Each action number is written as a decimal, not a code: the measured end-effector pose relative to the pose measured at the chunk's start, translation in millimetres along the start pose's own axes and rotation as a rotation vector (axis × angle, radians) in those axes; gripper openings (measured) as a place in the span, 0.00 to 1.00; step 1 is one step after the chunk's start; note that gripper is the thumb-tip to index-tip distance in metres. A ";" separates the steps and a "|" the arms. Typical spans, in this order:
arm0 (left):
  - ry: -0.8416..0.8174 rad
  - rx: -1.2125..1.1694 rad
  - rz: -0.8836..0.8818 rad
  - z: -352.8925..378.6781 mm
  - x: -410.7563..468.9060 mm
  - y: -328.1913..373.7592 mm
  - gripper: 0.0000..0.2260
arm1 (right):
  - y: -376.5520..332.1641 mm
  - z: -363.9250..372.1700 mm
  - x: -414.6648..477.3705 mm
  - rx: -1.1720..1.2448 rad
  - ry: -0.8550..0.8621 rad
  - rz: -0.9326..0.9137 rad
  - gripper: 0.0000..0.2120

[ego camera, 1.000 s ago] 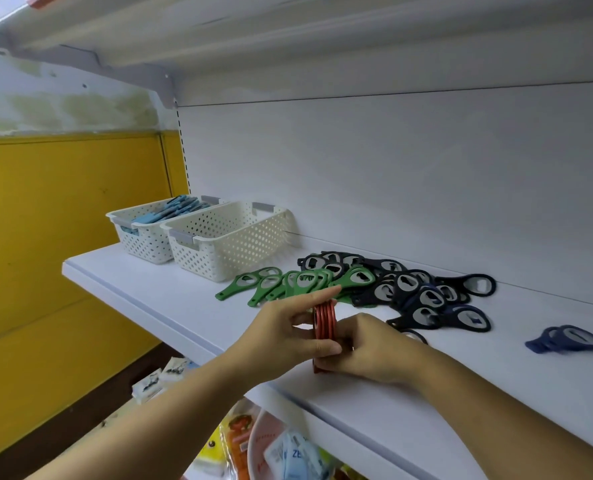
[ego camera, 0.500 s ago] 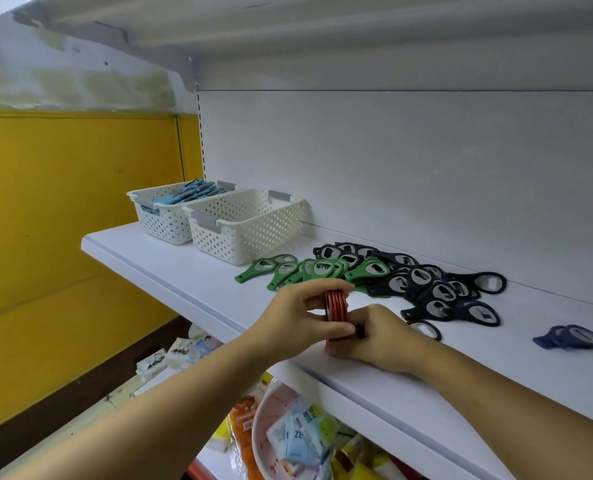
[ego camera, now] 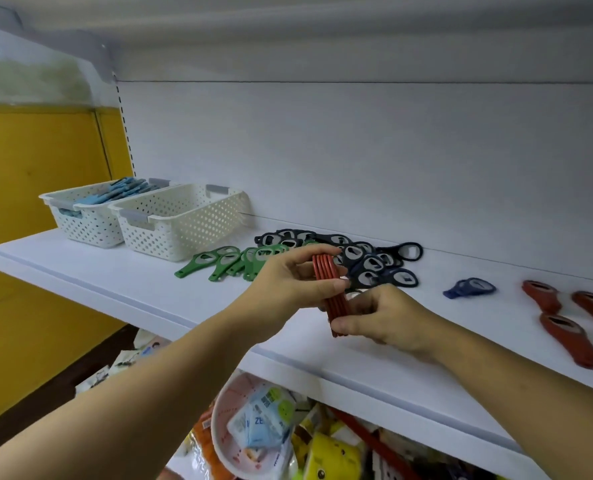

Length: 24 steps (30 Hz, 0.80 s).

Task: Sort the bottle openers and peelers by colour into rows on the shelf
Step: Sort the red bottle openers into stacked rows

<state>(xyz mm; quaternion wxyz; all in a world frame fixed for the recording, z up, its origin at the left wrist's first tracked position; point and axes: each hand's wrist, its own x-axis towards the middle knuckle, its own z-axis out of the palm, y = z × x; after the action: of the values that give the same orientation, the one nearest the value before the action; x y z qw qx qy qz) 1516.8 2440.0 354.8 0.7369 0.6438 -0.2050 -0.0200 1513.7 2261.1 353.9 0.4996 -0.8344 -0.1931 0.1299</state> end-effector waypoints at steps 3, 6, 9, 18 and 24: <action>-0.061 -0.029 -0.012 17.8 10.4 -4.5 0.18 | 3.7 -11.8 -16.5 0.010 0.079 0.050 0.03; -0.137 -0.084 -0.013 35.1 21.4 -12.4 0.19 | 9.7 -23.3 -30.7 -0.022 0.137 0.111 0.04; -0.198 -0.147 -0.025 54.6 33.2 -22.3 0.20 | 18.7 -36.2 -43.4 -0.088 0.222 0.195 0.07; -0.476 -0.297 -0.152 120.9 58.9 -59.7 0.19 | 46.3 -64.0 -101.4 -0.138 0.474 0.427 0.12; -0.689 0.030 -0.272 140.2 81.6 -69.9 0.29 | 51.6 -80.1 -148.1 -0.209 0.587 0.668 0.12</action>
<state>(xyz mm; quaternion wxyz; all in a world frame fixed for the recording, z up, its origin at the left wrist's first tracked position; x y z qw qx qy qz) 1561.9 2272.2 322.7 0.6057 0.6314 -0.3541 -0.3303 1424.5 2109.4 349.2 0.3769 -0.8984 0.2242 0.0218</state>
